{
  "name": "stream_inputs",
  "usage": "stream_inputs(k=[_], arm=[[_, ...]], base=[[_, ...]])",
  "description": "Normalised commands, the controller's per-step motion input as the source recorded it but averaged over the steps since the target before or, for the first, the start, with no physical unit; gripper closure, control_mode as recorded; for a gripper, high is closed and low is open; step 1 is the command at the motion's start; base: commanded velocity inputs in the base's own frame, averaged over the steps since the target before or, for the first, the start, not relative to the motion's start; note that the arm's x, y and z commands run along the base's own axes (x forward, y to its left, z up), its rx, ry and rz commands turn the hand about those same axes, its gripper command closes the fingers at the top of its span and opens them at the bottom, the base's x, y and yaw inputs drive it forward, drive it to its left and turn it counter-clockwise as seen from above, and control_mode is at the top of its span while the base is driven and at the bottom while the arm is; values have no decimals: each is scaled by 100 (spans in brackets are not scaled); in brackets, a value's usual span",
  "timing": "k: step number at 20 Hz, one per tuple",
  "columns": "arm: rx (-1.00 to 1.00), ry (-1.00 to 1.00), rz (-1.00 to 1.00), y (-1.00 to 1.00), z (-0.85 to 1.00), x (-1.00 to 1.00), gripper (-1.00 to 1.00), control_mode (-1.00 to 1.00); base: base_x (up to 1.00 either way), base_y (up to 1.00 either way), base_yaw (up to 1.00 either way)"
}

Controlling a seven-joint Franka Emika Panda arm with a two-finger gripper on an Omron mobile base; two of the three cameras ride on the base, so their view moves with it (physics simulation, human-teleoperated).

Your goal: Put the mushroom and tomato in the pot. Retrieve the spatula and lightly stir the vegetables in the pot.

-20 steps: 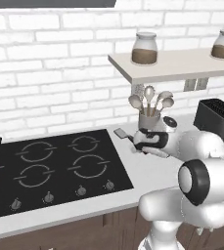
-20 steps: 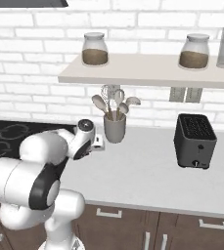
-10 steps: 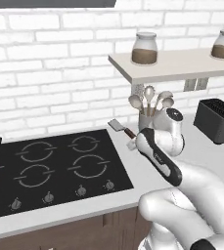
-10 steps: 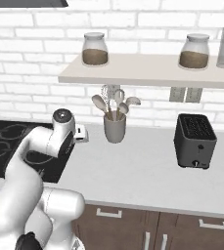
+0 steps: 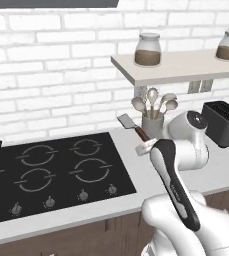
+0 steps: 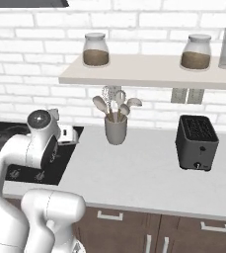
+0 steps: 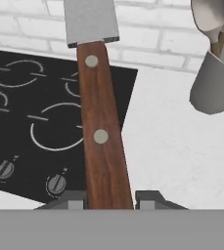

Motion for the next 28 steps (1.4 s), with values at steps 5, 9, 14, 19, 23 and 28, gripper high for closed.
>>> stream_inputs(k=[5, 9, 14, 19, 23, 28], arm=[[0, 0, 0, 0, 0, -1, 100, -100], [0, 0, 0, 0, 0, 0, 100, -100], [0, 0, 0, 1, 0, -6, 100, -100], [0, 0, 0, 0, 0, 0, 100, 100], [0, 0, 0, 0, 0, 0, 100, 100], [0, 0, 0, 0, 0, 0, 100, 100]], base=[[0, 0, 0], [0, 0, 0], [0, 0, 0], [-55, 50, 4], [-13, 87, 1], [5, 100, 0]])
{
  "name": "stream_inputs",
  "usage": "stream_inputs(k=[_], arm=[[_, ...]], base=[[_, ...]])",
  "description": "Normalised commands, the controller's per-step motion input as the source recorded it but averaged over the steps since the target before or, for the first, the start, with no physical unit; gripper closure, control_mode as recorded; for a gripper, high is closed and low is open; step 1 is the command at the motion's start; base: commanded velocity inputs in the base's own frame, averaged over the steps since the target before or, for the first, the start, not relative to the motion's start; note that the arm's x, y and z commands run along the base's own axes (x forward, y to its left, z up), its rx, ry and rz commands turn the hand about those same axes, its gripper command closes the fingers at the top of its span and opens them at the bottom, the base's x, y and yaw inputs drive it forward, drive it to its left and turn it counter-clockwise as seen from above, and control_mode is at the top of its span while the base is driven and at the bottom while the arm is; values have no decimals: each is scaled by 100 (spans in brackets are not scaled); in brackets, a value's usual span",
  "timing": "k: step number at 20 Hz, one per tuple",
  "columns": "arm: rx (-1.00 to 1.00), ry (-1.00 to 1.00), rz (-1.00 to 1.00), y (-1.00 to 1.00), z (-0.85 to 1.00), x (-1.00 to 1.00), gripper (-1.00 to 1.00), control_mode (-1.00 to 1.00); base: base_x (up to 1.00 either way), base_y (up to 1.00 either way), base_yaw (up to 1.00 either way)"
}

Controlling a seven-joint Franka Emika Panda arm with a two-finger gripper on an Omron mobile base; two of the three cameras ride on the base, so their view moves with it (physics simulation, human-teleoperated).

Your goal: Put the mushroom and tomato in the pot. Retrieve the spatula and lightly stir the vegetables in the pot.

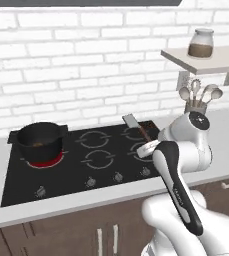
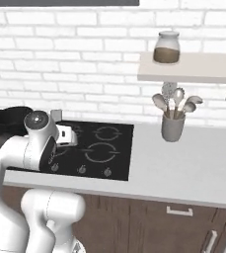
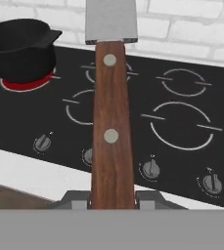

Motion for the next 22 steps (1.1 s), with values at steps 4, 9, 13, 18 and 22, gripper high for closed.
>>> stream_inputs(k=[4, 9, 13, 18, 22], arm=[[0, 0, 0, 0, 0, 0, 100, 100], [0, 0, 0, 0, 0, 0, 100, 100], [0, 0, 0, 0, 0, 0, 100, 100], [0, 0, 0, 0, 0, 0, 100, 100], [0, 0, 0, 0, 0, 0, 100, 100]], base=[[0, 100, 1], [19, 97, 1], [52, 19, -4], [38, 47, -7], [-4, 55, 0]])
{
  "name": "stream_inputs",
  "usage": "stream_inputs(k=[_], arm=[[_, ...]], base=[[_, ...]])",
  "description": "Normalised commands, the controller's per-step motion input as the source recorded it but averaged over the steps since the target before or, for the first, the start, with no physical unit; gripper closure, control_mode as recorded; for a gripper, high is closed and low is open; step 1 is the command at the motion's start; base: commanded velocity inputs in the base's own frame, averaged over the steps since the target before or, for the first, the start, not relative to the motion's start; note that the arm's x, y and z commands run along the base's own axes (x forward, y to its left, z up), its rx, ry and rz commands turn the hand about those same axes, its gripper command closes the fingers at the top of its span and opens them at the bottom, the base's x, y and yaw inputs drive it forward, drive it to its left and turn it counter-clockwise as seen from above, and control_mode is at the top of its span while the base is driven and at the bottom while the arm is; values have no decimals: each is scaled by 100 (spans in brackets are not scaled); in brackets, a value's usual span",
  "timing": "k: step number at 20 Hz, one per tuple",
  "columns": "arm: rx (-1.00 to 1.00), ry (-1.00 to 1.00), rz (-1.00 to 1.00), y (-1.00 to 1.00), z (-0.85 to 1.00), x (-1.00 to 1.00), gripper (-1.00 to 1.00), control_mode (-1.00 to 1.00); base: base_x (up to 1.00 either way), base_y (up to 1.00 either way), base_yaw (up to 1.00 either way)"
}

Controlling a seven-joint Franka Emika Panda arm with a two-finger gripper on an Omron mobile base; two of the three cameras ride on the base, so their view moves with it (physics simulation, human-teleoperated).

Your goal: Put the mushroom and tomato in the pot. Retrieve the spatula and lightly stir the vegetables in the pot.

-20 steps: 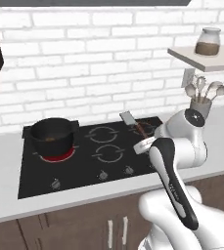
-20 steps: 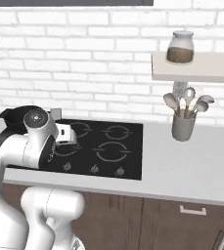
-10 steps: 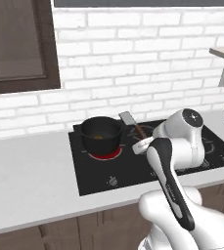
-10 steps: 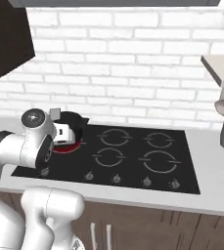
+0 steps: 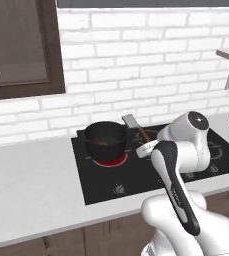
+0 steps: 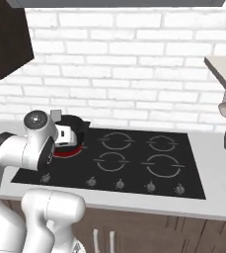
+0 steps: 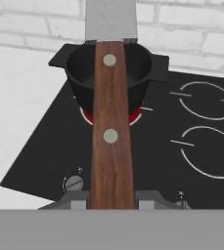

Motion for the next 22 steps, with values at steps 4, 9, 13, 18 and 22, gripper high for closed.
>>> stream_inputs(k=[4, 9, 13, 18, 22], arm=[[0, 0, 0, 0, 0, 0, 100, 100], [0, 0, 0, 0, 0, 0, 100, 100], [0, 0, 0, 0, 0, 0, 100, 100], [-2, 3, 0, 1, -8, 5, 100, -100], [-3, 5, 1, 3, -6, 21, 100, -100]], base=[[8, 67, 3], [3, 76, 4], [37, 65, 1], [32, 21, 0], [0, 0, 0]])
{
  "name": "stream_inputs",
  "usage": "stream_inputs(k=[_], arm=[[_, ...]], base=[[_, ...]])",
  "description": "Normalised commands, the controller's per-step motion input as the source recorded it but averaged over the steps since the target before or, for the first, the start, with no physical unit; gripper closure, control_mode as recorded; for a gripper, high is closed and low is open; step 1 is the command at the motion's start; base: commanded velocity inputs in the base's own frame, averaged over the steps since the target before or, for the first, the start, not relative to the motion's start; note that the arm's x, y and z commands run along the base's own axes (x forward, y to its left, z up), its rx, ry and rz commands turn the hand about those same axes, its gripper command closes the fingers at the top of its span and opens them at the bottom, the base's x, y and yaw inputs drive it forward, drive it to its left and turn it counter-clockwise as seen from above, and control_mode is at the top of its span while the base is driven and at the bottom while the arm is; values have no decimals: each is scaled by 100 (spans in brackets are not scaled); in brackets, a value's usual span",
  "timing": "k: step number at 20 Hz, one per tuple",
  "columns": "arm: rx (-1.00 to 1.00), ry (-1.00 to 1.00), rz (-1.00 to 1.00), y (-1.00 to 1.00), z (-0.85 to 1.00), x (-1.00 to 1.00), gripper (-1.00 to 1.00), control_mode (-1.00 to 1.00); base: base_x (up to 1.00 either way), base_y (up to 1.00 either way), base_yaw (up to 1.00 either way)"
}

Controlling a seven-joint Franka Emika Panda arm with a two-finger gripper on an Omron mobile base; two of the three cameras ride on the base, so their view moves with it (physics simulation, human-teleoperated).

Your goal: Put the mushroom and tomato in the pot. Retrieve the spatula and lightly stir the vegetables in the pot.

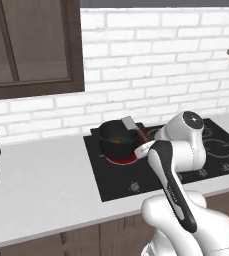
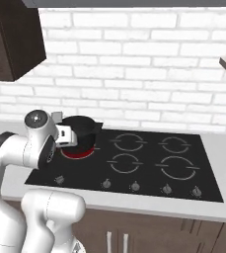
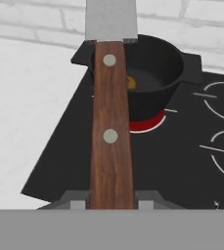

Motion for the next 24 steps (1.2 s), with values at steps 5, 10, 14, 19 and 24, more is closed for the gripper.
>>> stream_inputs(k=[5, 10, 14, 19, 24], arm=[[-1, 13, 13, -2, -1, 74, 100, -100], [-12, 22, 9, -28, 2, 88, 100, -100], [-7, 4, 11, -56, 19, 96, 100, -100], [-7, 14, 20, -32, 26, 92, 100, -100], [-1, 3, 4, -1, 0, 10, 100, -100]], base=[[0, 0, 0], [0, 0, 0], [0, 0, 0], [0, 0, 0], [0, 0, 0]])
